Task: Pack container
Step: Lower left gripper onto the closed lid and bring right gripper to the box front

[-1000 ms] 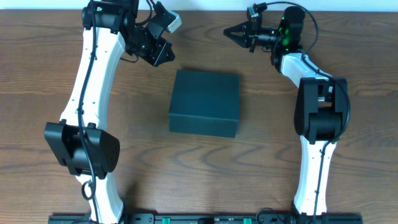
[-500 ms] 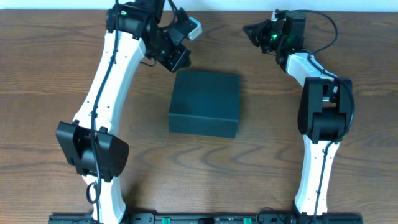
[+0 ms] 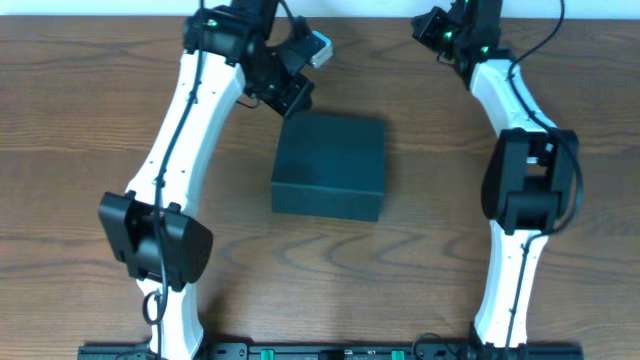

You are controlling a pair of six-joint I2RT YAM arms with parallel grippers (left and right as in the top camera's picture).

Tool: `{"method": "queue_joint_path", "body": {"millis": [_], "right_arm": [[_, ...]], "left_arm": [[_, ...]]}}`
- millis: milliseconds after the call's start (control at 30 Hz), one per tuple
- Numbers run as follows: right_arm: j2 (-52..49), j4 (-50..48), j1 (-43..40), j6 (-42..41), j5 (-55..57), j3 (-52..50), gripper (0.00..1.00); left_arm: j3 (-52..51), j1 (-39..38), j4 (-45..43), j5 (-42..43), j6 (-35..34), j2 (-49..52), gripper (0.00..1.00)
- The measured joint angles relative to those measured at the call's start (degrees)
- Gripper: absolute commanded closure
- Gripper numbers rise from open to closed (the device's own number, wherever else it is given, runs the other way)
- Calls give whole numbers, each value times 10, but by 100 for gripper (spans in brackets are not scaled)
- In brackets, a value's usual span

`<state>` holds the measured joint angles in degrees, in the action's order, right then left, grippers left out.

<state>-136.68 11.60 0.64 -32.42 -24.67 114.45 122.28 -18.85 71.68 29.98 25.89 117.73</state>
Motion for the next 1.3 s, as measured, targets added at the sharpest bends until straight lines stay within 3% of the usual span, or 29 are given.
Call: {"method": "queue_joint_path", "body": {"millis": [400,600,1000,1133,1300], "right_arm": [[265,291,-45,236,3,21,98],[330,394,-83,269,9,22,98],[527,596,-81,330,12,23,98],[558,686,-60,336,26,24,98],[604,788,16,320,130,-26,98]], "left_arm": [[0,-110,41,0,6,79,94],[-27,-141,40,-30,14,88,94],[-125,-150,-13,-38,14,74,94],[-128,-150,-17,-37,14,73,94],[-131,-149,-20,-34,14,72,94]]}}
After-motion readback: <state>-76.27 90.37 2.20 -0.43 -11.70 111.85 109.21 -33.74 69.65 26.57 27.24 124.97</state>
